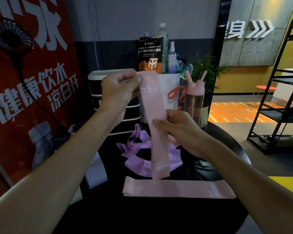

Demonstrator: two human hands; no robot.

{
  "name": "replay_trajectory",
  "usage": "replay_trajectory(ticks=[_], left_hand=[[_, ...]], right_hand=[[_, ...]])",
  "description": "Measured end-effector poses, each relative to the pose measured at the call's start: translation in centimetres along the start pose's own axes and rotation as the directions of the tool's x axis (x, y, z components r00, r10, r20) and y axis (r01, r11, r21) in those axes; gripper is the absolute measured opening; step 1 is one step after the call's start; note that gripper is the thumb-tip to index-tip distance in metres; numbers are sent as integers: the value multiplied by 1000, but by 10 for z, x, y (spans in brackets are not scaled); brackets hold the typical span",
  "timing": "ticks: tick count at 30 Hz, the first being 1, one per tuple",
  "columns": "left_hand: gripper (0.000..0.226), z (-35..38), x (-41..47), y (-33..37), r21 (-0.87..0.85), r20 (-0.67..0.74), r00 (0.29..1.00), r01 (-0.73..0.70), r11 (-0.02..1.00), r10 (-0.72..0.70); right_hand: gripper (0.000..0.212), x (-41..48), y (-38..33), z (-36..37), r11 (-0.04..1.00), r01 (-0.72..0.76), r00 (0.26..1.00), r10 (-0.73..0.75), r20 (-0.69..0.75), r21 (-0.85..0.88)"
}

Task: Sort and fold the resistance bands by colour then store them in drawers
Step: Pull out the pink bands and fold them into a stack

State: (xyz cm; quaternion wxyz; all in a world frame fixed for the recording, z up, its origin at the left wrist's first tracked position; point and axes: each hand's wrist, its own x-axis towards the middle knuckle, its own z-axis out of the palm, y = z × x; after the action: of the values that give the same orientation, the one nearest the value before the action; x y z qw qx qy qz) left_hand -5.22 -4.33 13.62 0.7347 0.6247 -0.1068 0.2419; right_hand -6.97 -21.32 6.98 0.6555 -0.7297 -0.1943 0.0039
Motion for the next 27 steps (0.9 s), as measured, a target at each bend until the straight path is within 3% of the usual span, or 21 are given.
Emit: replay_trajectory(ticks=[5,11,15,23,27], left_hand=[[16,-9,-7,-7,-27,-35,999,-11,1000,10],[20,-27,-9,-26,23,-96,995,-17,1000,19],[22,-37,-19,-38,56,-138,990,12,998,-5],[17,-63,-54,-70,93,-217,975,67,993,-45],[18,-75,-80,-90,213,-240,968,130,968,-77]], right_hand=[[14,-14,13,-9,1000,-25,992,24,124,2],[31,-30,30,-25,985,-99,981,73,180,139],[42,-43,38,-41,981,-177,979,166,119,85],[21,-72,54,-78,970,-241,970,242,31,-30],[8,-91,68,-99,974,-201,979,197,-47,-107]])
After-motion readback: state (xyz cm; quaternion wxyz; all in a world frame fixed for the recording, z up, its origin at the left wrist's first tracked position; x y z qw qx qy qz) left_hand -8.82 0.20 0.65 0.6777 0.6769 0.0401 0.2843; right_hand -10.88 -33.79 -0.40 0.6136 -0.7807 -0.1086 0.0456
